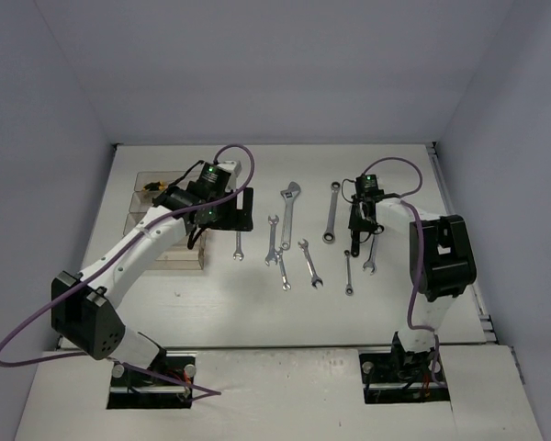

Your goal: Sort the tools into containers

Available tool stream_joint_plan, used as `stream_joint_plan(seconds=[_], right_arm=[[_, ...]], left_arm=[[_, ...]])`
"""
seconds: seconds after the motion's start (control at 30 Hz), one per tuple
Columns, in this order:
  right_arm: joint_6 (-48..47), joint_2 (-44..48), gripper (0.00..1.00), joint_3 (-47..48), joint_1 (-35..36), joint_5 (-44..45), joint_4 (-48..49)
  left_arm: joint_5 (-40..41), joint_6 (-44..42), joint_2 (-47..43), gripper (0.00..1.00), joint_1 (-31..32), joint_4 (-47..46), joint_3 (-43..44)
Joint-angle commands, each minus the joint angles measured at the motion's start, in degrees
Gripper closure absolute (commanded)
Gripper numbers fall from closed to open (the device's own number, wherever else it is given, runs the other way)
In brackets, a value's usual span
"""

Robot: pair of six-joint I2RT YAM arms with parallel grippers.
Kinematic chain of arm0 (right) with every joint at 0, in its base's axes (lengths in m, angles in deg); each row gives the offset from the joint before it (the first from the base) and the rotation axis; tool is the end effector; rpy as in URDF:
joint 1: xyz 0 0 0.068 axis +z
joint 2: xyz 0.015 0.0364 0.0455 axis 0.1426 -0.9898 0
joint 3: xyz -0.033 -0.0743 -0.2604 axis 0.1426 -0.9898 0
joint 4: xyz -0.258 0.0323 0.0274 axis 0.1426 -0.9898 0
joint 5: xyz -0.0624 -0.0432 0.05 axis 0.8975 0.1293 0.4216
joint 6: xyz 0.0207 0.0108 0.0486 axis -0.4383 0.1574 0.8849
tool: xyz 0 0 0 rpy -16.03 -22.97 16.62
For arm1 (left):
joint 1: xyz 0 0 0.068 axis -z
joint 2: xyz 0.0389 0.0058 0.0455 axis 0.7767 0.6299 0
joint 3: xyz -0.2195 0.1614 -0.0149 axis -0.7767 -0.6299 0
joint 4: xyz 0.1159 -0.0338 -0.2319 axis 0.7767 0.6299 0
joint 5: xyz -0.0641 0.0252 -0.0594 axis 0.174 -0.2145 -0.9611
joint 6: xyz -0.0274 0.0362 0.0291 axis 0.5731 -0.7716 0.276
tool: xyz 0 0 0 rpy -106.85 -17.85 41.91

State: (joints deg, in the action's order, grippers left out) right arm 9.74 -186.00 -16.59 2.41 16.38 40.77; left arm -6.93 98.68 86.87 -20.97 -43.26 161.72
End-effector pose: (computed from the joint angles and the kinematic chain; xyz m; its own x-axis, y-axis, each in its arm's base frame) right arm 0.3800 0.0687 0.1664 -0.7259 0.1724 -0.6658 0.0851 0.9832 0.1618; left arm 0.2729 -0.1609 0.3325 -0.8004 -0.0535 -0.5971 0.2103 0.9076 -0.3633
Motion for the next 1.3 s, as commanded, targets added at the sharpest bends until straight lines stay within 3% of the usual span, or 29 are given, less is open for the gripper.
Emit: stream_joint_plan(seconds=[0.0, 0.43, 0.93, 1.27], right_arm=[[-1.4, 7.7, 1.00, 0.2, 1.1, -2.3, -1.5], [-4.9, 15.7, 1.00, 0.2, 4.4, -6.1, -1.1], [-2.9, 19.1, 1.00, -1.6, 15.6, -11.3, 7.2], [-2.8, 19.6, 1.00, 0.3, 18.4, -14.2, 8.9]], left_arm=[[-6.4, 2.9, 0.2, 0.22, 0.6, -8.0, 3.0], [-13.2, 9.2, 3.5, 0.22, 0.6, -17.9, 2.4], [-17.5, 26.7, 9.6, 0.22, 0.7, -41.6, -3.1], [-19.0, 31.3, 15.4, 0.22, 0.6, -44.7, -0.1]])
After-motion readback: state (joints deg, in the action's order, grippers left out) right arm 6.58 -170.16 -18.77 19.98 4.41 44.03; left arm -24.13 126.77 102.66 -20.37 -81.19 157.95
